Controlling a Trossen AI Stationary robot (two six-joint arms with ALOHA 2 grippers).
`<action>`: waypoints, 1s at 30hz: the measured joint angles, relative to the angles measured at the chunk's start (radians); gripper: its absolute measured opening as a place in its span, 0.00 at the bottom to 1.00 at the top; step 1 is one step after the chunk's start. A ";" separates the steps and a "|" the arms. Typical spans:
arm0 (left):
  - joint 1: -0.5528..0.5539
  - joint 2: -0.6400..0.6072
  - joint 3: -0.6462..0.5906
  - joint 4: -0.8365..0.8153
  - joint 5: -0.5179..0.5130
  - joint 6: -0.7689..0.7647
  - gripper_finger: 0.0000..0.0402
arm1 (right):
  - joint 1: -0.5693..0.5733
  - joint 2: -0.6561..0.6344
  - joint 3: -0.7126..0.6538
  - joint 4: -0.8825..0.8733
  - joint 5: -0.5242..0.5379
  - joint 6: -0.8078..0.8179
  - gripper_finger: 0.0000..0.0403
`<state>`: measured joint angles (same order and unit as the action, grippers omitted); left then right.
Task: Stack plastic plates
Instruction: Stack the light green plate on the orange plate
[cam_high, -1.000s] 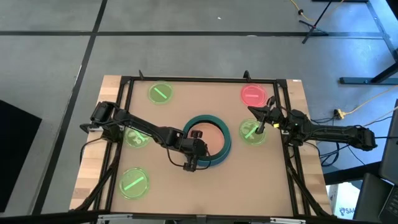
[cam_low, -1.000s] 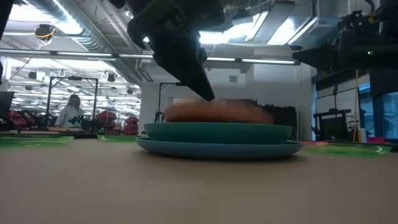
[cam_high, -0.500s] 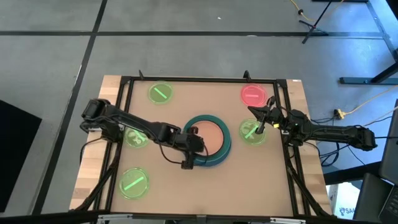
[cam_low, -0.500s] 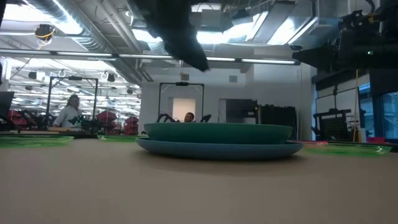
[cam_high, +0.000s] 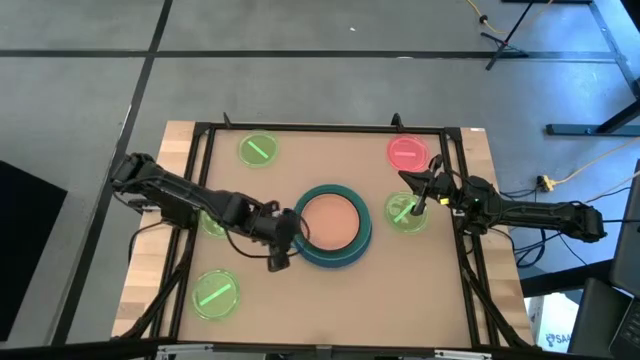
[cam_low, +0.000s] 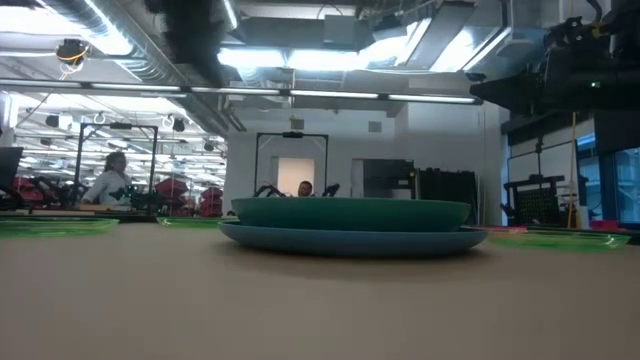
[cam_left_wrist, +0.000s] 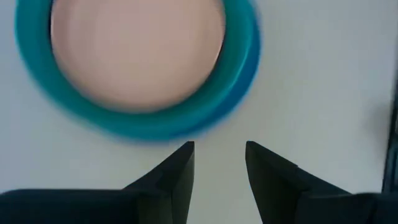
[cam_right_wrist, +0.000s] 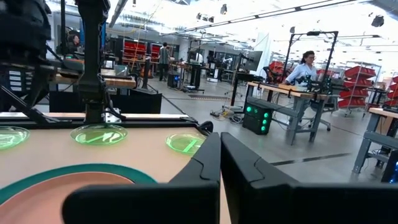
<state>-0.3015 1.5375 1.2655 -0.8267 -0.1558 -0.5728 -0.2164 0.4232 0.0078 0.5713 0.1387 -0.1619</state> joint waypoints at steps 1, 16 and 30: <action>-0.010 0.000 0.000 -0.042 -0.002 -0.039 0.34 | 0.000 0.000 0.000 0.000 0.000 0.000 0.01; -0.129 0.000 -0.033 -0.347 -0.184 -0.316 0.34 | 0.000 0.000 0.000 0.004 0.009 -0.006 0.01; -0.204 -0.004 -0.208 -0.304 -0.118 -0.360 0.34 | 0.000 0.000 0.000 -0.013 0.010 0.000 0.01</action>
<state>-0.5054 1.5339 1.0575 -1.1312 -0.2740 -0.9329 -0.2161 0.4236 0.0078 0.5584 0.1490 -0.1619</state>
